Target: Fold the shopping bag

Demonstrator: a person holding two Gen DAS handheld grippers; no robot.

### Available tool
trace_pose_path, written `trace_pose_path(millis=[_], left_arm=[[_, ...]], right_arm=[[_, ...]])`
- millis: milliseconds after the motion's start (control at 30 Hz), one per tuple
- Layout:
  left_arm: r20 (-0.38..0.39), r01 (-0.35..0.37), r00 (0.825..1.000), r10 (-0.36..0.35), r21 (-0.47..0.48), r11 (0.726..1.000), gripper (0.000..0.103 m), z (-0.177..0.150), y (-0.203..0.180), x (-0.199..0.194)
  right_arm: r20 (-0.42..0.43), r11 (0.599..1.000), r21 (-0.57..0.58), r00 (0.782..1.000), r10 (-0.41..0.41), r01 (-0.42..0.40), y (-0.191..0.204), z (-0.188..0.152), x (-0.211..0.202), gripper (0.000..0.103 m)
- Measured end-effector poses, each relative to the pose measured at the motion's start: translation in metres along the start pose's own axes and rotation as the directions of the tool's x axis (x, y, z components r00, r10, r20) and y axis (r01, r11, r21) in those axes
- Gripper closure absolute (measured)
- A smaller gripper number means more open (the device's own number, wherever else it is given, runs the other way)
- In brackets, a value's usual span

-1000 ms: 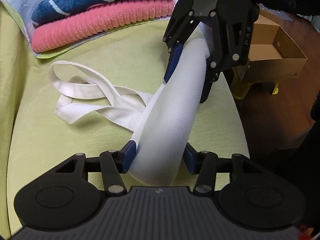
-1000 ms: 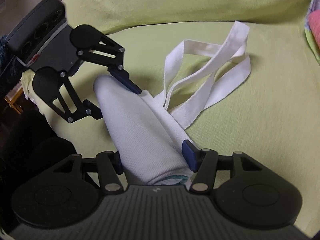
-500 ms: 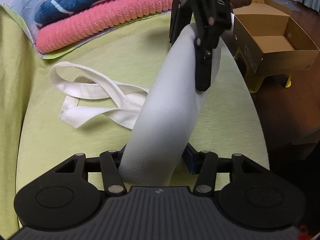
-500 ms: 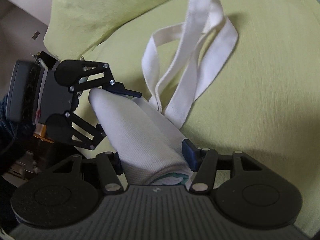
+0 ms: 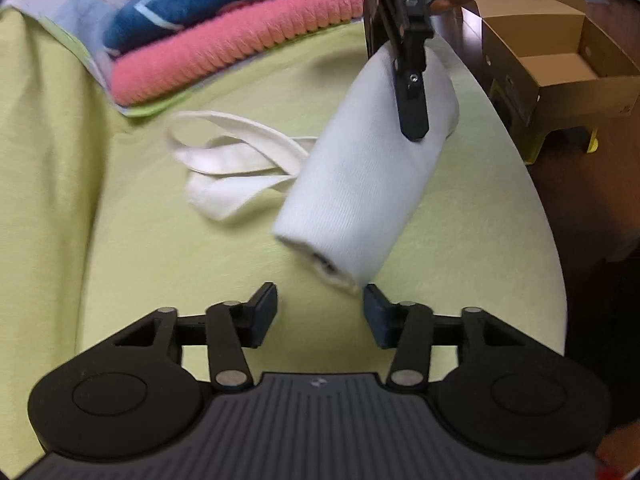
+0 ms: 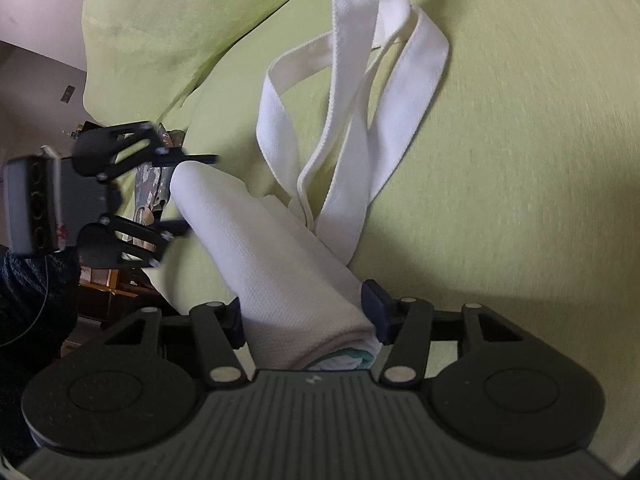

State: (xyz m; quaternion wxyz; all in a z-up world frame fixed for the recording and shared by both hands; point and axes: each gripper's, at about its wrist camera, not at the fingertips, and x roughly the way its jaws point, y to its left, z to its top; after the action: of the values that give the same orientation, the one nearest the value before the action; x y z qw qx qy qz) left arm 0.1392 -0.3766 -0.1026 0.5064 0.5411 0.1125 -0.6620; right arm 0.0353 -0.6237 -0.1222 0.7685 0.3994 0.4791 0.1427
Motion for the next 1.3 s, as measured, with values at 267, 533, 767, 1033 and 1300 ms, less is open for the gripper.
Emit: trace_pose_path(millis=[267,533,767,1033,1300], left_arm=[[0.172,-0.015,0.985,0.014,0.004,1.000,0.061,0.027,-0.008,-0.036],[0.130,-0.009,0.991,0.014,-0.041,0.999,0.065,0.043,-0.010,0.008],[0.135,-0.035,0.990,0.046,-0.086,0.996,0.060,0.041,-0.009,0.024],[0.121,-0.037,0.991,0.049,-0.103,0.994,0.060,0.042,-0.004,0.028],[0.112,-0.050,0.992,0.063,-0.115,0.992,0.064,0.045,-0.001,0.033]], right_arm=[[-0.033,0.999,0.037,0.999,-0.001,0.002,0.001,0.001,0.001,0.052],[-0.007,0.998,0.063,1.000,0.003,-0.002,-0.004,-0.001,0.001,0.051],[0.139,0.996,0.090,0.990,0.013,-0.026,-0.010,-0.024,-0.001,0.051],[0.381,0.984,0.157,0.914,-0.139,0.084,0.010,-0.062,-0.007,0.043],[0.660,0.675,0.041,0.488,-0.572,0.736,0.116,-0.103,0.002,0.068]])
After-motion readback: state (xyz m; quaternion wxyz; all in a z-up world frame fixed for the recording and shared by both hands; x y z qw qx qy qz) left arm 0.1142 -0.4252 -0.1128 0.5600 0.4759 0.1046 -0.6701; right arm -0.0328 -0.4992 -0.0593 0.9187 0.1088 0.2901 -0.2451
